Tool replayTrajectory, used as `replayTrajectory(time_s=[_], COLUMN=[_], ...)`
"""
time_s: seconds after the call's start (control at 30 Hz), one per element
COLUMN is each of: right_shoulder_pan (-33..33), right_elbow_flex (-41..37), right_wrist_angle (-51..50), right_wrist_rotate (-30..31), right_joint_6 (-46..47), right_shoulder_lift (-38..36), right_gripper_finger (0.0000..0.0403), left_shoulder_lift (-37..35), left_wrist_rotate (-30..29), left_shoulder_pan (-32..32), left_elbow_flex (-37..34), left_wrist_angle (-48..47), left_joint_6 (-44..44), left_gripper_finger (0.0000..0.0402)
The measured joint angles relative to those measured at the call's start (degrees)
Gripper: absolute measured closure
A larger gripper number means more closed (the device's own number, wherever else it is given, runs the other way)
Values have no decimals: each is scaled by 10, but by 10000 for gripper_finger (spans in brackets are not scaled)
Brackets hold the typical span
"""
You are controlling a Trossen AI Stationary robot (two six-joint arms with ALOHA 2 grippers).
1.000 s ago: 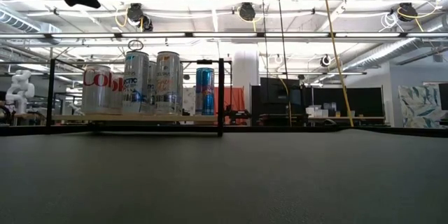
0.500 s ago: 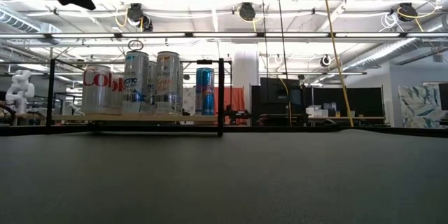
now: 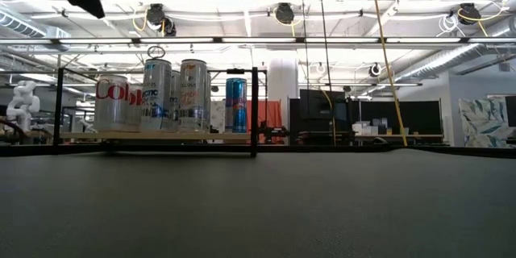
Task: Place canned beverage on shelf
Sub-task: Put the blue soda can on the shelf aligned with the blue soda can
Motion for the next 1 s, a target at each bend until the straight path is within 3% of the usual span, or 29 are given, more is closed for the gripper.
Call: replayTrajectory(time_s=[0.27,0.5,0.77,1.0], right_shoulder_pan=[0,0,0,11], right_elbow_flex=[0,0,0,0], right_wrist_angle=[51,141,223,193], right_wrist_rotate=[0,0,0,0], right_joint_6=[0,0,-40,-14], right_shoulder_lift=[0,0,0,5], right_gripper_finger=[403,403,403,403], left_shoulder_lift=[26,56,85,115], left_wrist_rotate=[-37,-136,-143,-169], left_shoulder_pan=[-115,-205,-236,-258], left_elbow_flex=[0,0,0,0], left_wrist_angle=[-11,-25,-25,-26], left_joint_6=[-77,-132,-138,-149], left_gripper_finger=[20,20,20,20])
